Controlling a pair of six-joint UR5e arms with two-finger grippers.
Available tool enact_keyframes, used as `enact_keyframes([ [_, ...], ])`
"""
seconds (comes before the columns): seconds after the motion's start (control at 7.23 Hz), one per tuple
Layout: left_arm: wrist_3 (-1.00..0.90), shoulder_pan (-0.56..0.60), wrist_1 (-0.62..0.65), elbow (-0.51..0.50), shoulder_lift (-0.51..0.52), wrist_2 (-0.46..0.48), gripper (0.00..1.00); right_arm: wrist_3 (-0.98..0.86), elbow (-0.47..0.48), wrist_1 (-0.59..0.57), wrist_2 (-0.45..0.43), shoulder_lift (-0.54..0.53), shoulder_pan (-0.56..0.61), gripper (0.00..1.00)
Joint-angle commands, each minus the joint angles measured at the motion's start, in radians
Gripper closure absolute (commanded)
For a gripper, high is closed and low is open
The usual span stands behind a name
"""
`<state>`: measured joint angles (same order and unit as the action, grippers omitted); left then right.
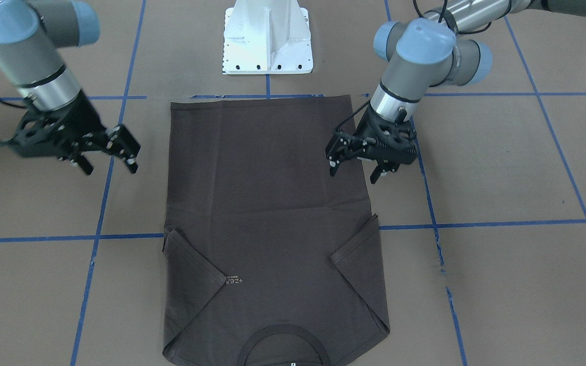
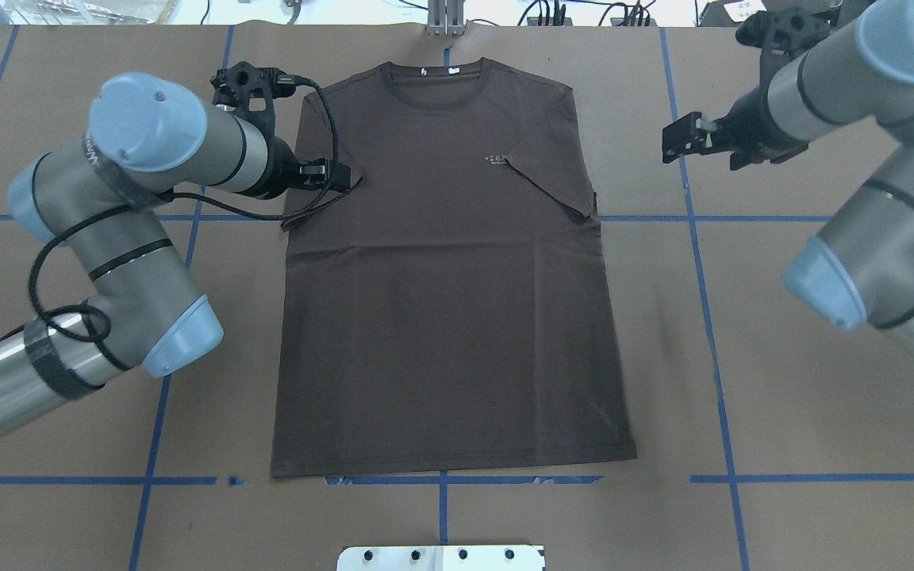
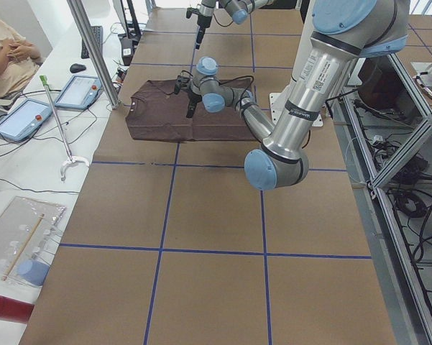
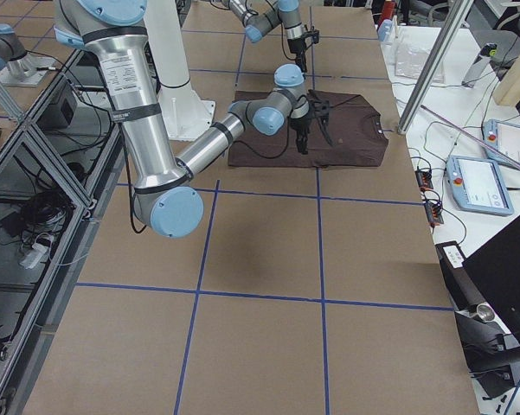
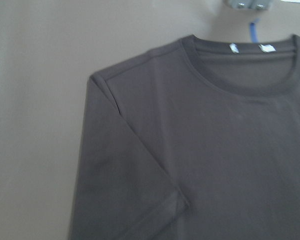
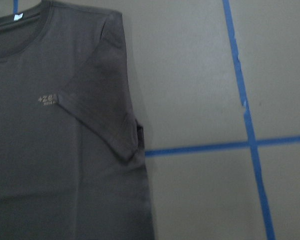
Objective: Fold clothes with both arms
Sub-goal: 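Lower both grippers to the shirt hem nearest the robot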
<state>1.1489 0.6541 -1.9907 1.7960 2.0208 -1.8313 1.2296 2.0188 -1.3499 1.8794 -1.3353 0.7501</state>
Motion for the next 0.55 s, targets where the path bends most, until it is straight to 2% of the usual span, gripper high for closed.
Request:
enact_keyframes([
  [0.0,0.17,-0.164,0.001,0.165,-0.14,0.091,0.0,0.254,0.199,0.002,-0.237,-0.155,-0.295,0.0],
  [0.28,0.361,-0.345,0.004,0.258,-0.239,0.191,0.0,0.394,0.231,0.003,-0.424,-0.202,-0.498,0.0],
  [0.41,0.446,-0.414,0.006,0.258,-0.263,0.229,0.15,0.415,0.232,0.05,-0.471,-0.22,-0.547,0.0],
])
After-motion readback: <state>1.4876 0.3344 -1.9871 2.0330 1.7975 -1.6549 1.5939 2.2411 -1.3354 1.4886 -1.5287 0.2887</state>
